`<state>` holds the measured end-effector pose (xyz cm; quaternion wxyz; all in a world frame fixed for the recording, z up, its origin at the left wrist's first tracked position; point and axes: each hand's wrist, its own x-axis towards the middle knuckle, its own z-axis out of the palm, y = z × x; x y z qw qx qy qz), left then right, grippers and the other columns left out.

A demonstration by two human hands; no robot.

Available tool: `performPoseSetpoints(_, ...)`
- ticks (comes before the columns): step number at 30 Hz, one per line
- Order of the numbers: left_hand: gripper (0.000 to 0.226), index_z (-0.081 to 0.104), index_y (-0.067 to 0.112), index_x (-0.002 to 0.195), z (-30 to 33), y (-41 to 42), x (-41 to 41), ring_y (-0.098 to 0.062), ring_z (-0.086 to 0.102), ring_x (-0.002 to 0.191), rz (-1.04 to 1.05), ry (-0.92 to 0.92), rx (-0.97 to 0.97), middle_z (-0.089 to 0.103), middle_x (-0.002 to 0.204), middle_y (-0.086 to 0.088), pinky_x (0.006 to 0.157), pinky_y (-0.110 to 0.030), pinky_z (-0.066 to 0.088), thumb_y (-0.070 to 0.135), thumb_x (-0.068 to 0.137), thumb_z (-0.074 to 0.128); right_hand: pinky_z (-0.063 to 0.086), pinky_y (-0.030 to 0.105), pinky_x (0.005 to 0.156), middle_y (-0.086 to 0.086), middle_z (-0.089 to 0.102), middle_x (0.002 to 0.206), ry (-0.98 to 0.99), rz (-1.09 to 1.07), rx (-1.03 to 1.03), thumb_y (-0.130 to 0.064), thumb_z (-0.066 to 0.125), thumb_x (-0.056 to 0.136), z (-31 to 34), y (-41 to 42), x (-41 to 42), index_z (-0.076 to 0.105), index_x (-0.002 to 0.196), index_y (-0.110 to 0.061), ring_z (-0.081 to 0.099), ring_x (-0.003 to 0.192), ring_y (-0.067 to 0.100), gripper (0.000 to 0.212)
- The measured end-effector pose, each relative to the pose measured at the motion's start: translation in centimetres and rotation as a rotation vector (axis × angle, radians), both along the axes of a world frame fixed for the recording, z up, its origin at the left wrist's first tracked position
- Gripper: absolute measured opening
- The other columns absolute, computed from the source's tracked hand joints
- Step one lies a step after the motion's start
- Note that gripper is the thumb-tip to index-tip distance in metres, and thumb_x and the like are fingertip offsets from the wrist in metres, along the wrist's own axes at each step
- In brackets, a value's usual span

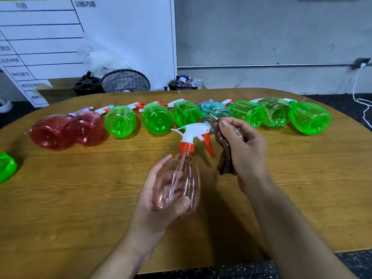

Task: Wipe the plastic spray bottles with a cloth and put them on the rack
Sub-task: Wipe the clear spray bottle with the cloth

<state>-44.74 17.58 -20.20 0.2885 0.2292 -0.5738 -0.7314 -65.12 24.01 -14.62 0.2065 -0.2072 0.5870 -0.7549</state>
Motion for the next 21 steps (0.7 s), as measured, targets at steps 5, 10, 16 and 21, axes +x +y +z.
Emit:
performPoseSetpoints(5,0.102,0.046,0.03,0.152,0.1,0.1,-0.1,-0.026,0.074,0.117,-0.009,0.003,-0.005,0.074,0.129,-0.003,0.082,-0.034,0.064,0.021,0.059,0.088,0.06,0.024,0.062,-0.001,0.079,0.094,-0.046,0.014,-0.008,-0.017,0.072,0.097,-0.3,-0.2,0.0,0.077,0.106,-0.014,0.075,0.08,0.013,0.011)
performPoseSetpoints(10,0.101,0.047,0.038,0.151,0.8,-0.2,0.0,-0.026,0.074,0.117,0.06,0.017,0.027,0.073,0.13,-0.003,0.08,-0.036,0.065,0.027,0.06,0.09,0.057,0.022,0.066,-0.006,0.078,0.092,0.07,-0.075,-0.022,-0.016,0.073,0.096,-0.3,-0.4,0.3,0.078,0.102,-0.015,0.073,0.082,0.008,0.008)
performPoseSetpoints(16,0.122,0.042,0.042,0.156,3.1,-1.7,1.0,-0.027,0.068,0.128,0.229,0.115,0.033,0.071,0.137,-0.004,0.099,-0.04,0.061,0.062,0.051,0.1,0.054,0.021,0.07,-0.004,0.076,0.092,0.429,0.428,-0.062,-0.022,0.073,0.093,0.8,-0.3,3.5,0.078,0.098,-0.019,0.069,0.081,0.01,0.009)
performPoseSetpoints(21,0.124,0.036,0.03,0.157,4.2,-2.3,2.0,-0.022,0.067,0.13,0.211,0.109,-0.132,0.066,0.145,0.005,0.099,-0.037,0.06,0.069,0.055,0.094,0.054,0.024,0.079,-0.002,0.077,0.099,0.368,0.407,-0.057,-0.018,0.07,0.095,-0.3,-1.5,5.6,0.078,0.107,-0.012,0.071,0.091,0.011,0.015)
